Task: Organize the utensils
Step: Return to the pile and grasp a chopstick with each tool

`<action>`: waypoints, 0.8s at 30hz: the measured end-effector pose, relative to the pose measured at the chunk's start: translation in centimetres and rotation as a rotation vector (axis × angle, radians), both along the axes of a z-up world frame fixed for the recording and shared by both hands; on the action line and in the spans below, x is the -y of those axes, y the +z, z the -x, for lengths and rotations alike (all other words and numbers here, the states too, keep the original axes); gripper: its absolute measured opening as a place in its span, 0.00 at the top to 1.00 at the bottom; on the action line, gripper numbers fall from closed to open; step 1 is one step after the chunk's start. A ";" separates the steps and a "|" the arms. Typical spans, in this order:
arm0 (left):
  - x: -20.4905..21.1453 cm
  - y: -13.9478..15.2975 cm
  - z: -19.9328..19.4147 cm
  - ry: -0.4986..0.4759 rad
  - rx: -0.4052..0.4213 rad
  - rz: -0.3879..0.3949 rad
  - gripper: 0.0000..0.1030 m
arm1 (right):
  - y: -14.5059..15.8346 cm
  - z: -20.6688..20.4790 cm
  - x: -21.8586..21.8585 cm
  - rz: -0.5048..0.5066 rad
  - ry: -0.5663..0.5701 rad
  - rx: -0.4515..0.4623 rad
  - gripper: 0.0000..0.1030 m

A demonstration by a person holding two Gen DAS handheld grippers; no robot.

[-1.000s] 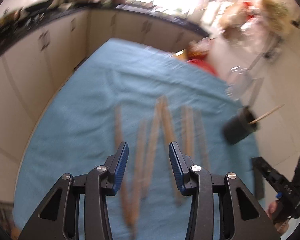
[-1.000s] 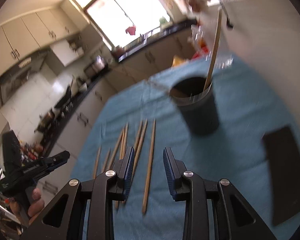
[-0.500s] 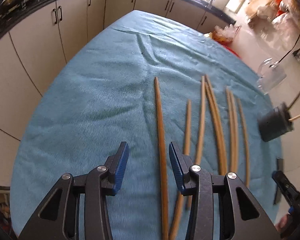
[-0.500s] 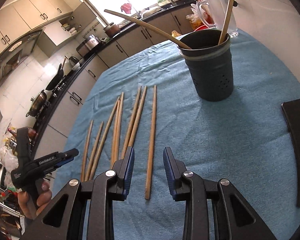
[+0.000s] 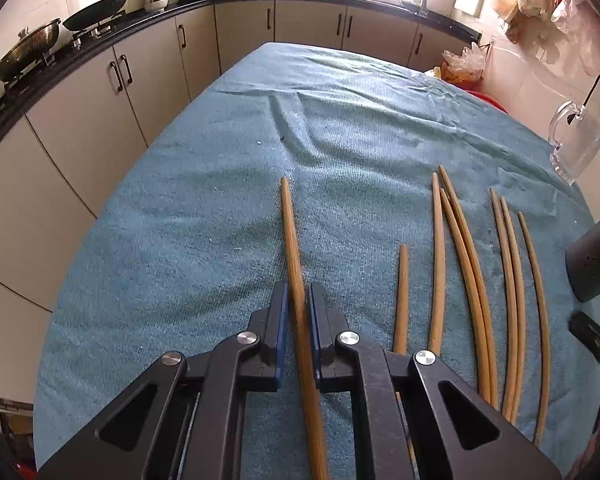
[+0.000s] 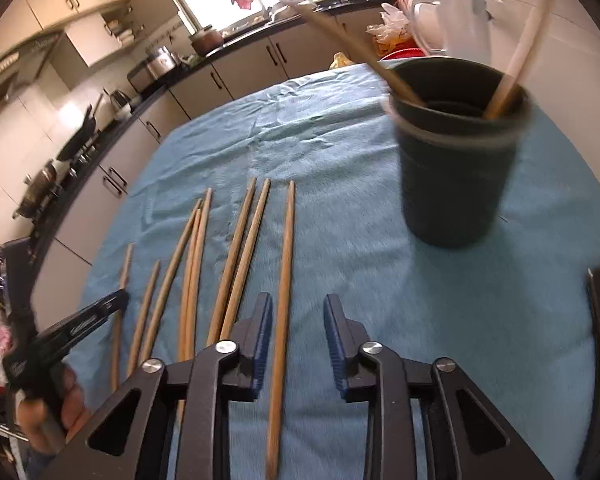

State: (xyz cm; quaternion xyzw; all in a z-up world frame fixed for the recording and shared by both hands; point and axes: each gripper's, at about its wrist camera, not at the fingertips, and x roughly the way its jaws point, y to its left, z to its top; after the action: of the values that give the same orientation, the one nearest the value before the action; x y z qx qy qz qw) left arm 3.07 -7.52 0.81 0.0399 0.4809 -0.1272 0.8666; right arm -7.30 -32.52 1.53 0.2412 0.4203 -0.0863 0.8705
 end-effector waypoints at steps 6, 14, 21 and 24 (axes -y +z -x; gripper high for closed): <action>-0.1 -0.1 0.1 -0.006 0.015 0.004 0.92 | -0.7 -4.8 -0.4 0.087 0.003 -0.069 0.81; 0.1 0.1 -0.3 -0.003 -0.022 0.004 0.92 | -1.6 -8.5 -0.7 0.153 0.015 -0.163 0.91; -0.9 1.6 0.5 -0.045 -0.021 0.091 0.93 | -0.1 -6.2 -0.6 0.113 0.023 -0.100 0.93; -1.5 4.3 2.2 -0.059 0.039 0.135 0.94 | 2.3 -3.9 -1.4 0.108 0.034 -0.006 0.93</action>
State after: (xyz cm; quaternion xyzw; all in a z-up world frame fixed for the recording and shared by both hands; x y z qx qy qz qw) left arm 0.84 -6.05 5.12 -0.0019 0.4530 -0.1843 0.8723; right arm -3.39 -31.15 3.83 0.1864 0.4215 -0.0946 0.8824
